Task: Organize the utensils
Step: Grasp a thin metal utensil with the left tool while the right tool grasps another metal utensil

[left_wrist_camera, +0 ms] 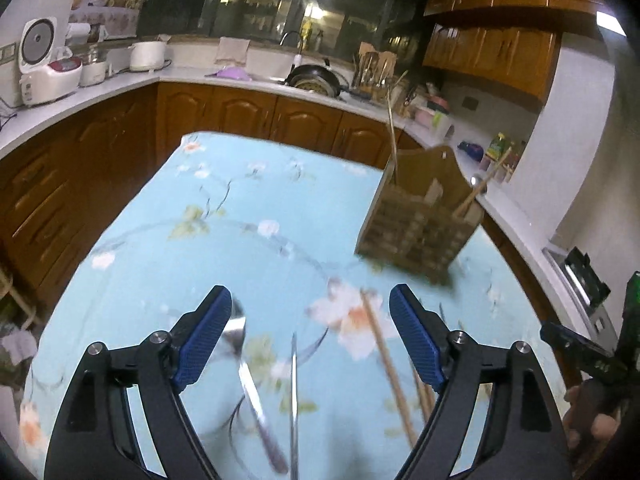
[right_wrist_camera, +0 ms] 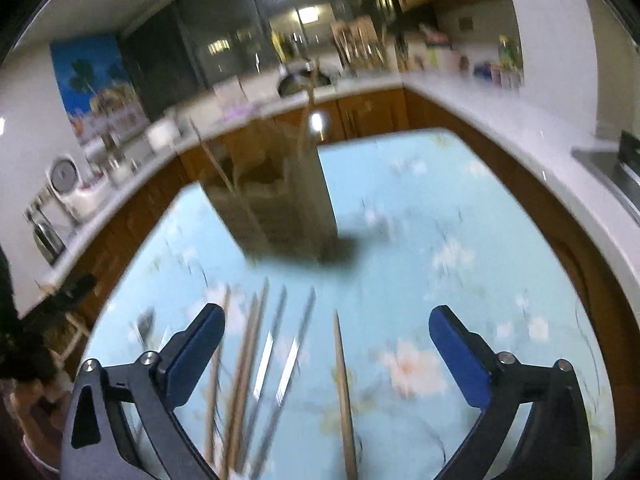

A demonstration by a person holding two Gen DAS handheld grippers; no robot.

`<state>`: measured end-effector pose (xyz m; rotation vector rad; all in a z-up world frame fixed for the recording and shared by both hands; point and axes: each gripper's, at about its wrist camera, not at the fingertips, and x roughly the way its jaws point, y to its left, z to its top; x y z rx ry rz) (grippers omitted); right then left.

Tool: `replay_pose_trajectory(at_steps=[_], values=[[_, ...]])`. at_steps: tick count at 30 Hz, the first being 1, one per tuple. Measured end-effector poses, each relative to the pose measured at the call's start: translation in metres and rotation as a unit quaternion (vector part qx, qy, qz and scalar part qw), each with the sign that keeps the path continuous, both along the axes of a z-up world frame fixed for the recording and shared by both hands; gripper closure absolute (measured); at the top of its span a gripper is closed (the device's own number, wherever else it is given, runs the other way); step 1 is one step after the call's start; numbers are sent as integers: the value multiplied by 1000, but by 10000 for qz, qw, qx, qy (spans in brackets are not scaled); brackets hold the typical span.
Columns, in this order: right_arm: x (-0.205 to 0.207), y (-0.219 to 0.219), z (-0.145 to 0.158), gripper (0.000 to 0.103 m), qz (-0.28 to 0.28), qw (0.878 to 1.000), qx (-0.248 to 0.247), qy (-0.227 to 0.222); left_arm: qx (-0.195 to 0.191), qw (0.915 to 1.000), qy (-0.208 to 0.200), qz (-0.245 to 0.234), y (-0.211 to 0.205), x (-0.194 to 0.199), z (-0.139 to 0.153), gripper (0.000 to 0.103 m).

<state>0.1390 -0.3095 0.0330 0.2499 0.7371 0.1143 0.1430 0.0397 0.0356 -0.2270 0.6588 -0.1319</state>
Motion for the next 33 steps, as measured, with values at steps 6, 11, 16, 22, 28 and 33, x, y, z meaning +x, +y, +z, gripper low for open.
replay_pose_trajectory(at_steps=[6,11,16,22,28,33], values=[[-21,13,-22,0,-59,9963,-646,571,45,9997,230,32,4,-25,-21,20],[-39,13,-31,0,21,9990,-379,251,213,9990,387,-28,-1,-32,-33,20],[-40,18,-35,2,30,9997,-203,126,396,9977,544,-60,-7,-27,-40,20],[-27,22,-43,35,174,9995,242,123,761,9938,796,-164,-15,-12,-50,20],[-4,29,-53,70,213,9989,249,343,857,9902,1048,-330,-21,6,-60,35],[16,34,-56,75,278,9985,239,396,891,9878,1222,-361,-23,19,-68,39]])
